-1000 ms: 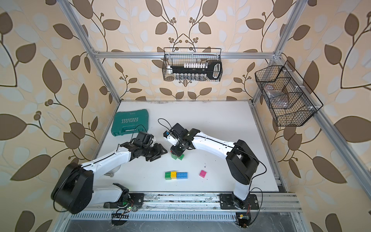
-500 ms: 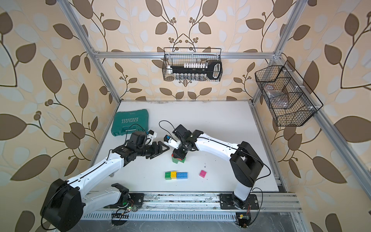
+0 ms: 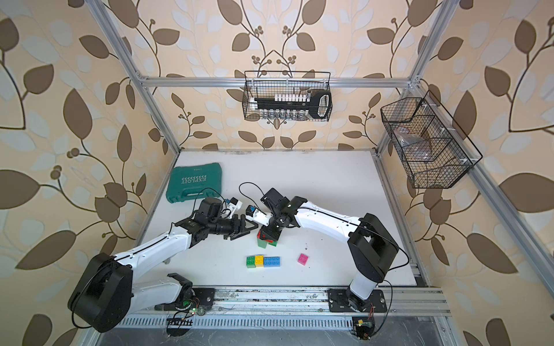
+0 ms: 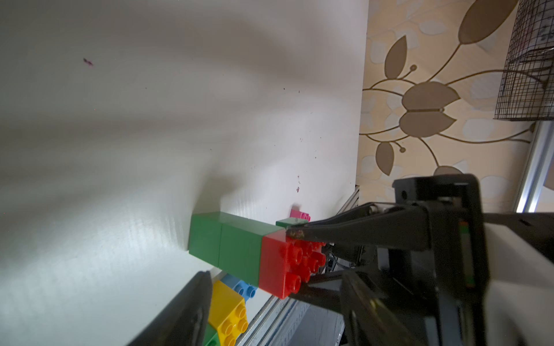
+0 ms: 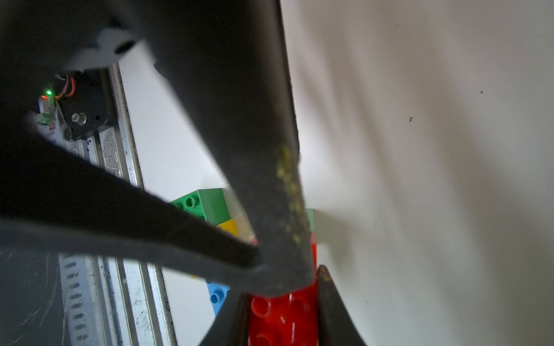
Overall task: Assemble the letter r with lego
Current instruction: Assemble the lego brick with the lego brick, then pick up the lego brick from the center of the board.
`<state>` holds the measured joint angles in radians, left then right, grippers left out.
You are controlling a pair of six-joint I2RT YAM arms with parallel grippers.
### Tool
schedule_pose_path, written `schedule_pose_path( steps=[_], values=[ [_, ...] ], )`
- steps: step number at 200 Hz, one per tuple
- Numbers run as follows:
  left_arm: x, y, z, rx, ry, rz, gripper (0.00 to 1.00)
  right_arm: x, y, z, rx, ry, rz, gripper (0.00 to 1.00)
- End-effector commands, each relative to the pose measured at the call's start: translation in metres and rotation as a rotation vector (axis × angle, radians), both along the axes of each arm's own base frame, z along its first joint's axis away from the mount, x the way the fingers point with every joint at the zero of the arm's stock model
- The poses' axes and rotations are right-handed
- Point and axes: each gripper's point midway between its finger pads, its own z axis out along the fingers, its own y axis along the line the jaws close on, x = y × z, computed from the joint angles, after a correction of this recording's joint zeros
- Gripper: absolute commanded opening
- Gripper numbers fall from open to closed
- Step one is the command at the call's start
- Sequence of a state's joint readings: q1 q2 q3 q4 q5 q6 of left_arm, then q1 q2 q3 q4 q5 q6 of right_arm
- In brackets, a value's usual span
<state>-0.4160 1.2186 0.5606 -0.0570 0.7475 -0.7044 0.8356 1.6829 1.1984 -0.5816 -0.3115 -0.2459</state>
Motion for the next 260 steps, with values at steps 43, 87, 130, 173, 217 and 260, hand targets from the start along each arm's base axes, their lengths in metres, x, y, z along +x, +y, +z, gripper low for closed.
schedule_pose_path(
  steps=[43,87,130,173,217,260],
  values=[
    [-0.021,-0.026,-0.005,0.031,-0.027,-0.151,0.68,-0.015,-0.005,-0.007,-0.031,0.003,0.075,0.00],
    [-0.022,-0.020,-0.023,0.098,0.036,-0.130,0.64,-0.021,-0.003,-0.009,-0.045,-0.007,0.098,0.00],
    [-0.032,-0.011,-0.045,0.153,0.138,-0.111,0.61,-0.021,-0.004,-0.012,-0.063,-0.016,0.094,0.00],
    [-0.035,-0.010,-0.054,0.160,0.182,-0.105,0.60,-0.021,-0.004,-0.015,-0.070,-0.021,0.085,0.00],
    [-0.014,-0.005,-0.008,0.162,-0.033,-0.043,0.84,-0.017,-0.001,0.004,-0.031,-0.043,0.061,0.00],
    [0.012,0.022,0.061,0.186,-0.292,0.139,0.95,0.007,-0.011,0.038,0.069,-0.019,-0.074,0.00]
  ],
)
